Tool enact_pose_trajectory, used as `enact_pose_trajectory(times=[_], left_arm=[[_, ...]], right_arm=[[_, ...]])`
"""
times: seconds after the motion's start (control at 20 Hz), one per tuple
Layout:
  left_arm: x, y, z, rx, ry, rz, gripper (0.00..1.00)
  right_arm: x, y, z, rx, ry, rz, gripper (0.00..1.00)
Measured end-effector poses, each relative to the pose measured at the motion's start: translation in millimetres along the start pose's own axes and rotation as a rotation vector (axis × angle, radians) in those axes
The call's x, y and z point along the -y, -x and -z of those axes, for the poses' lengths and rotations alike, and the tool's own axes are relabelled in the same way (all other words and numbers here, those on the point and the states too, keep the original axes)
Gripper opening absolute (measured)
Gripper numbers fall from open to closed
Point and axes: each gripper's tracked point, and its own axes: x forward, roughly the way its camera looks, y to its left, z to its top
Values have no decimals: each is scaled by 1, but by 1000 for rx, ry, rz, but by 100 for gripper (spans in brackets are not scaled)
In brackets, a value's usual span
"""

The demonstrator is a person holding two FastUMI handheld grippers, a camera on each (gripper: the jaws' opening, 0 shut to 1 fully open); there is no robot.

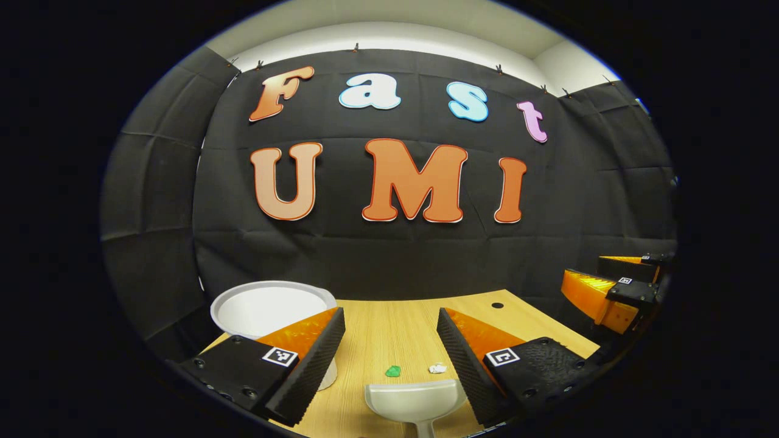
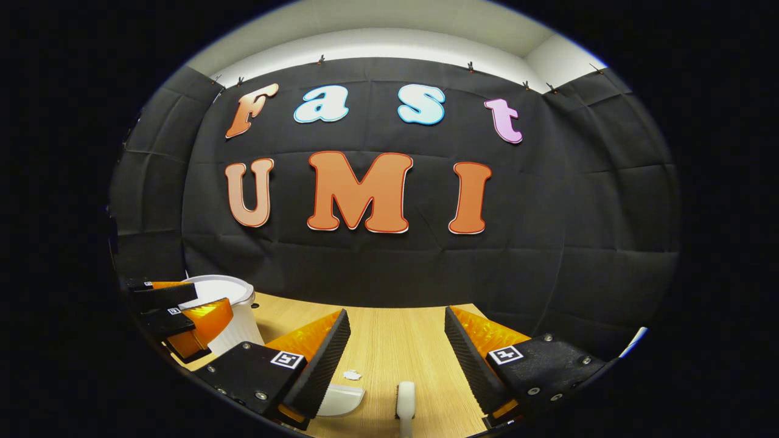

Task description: Pick up the small broom and dustpan from the desktop, sweep the trash into the dustpan with the broom, and then empty the trash into the garbage bin.

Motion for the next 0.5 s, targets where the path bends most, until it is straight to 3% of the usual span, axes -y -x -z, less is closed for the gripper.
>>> enact_pose_trajectory(times=[0.5], left_arm=[[4,-7,19,-46,-14,48,96]], right_arm=[[-2,1,4,-11,4,25,94]])
